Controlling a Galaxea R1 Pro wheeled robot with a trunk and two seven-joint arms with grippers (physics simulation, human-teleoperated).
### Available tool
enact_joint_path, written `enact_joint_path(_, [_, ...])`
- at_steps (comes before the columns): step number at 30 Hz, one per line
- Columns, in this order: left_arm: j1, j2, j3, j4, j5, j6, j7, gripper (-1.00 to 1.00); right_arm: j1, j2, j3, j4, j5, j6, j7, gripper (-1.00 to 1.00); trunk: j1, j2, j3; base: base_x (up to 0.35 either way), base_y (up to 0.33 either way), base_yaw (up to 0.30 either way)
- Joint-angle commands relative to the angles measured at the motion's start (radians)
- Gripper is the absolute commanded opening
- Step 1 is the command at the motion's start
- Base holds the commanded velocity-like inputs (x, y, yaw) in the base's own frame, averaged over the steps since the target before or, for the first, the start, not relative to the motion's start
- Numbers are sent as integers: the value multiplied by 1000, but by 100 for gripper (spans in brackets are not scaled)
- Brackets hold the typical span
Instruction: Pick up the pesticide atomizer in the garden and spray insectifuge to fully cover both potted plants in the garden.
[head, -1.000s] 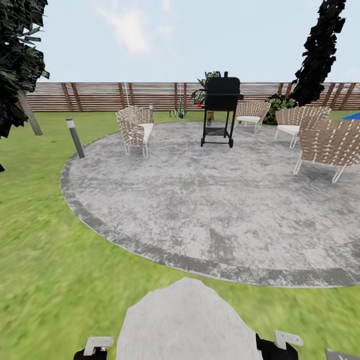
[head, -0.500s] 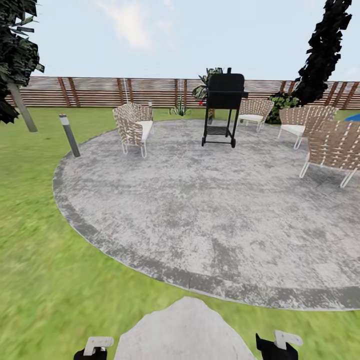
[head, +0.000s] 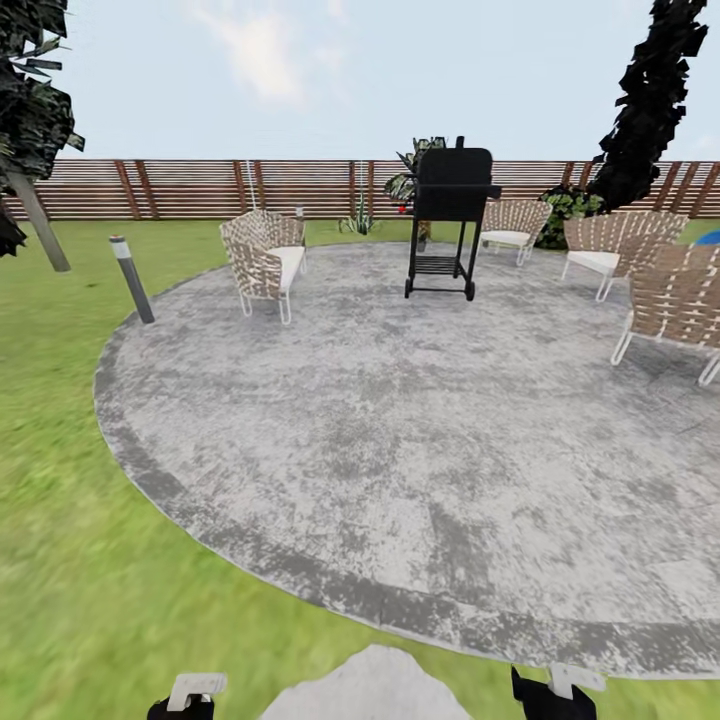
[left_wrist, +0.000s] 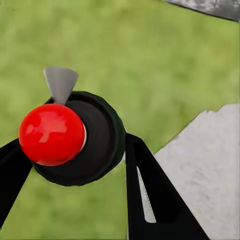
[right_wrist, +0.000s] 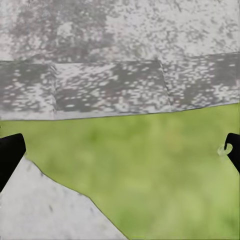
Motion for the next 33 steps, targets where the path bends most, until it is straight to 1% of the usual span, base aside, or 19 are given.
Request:
enact_joint_path(1, [-1, 0, 8, 1, -7, -3, -3, -100, 0, 0, 9, 0, -5, -2, -3, 100, 0, 0, -1, 336, 0, 0])
enact_joint_path(11, [-1, 0, 10, 1, -7, -4, -3, -100, 0, 0, 9, 0, -1, -2, -3, 100, 0, 0, -1, 336, 0, 0])
enact_joint_path(14, [-1, 0, 9, 1, -7, -4, -4, -100, 0, 0, 8, 0, 27, -2, -3, 100, 0, 0, -1, 337, 0, 0])
enact_joint_path(17, [-1, 0, 9, 1, -7, -4, -3, -100, 0, 0, 8, 0, 46, -2, -3, 100, 0, 0, -1, 336, 0, 0])
enact_joint_path(33, [-1, 0, 10, 1, -7, -4, -3, -100, 0, 0, 7, 0, 50, -2, -4, 100, 0, 0, -1, 336, 0, 0])
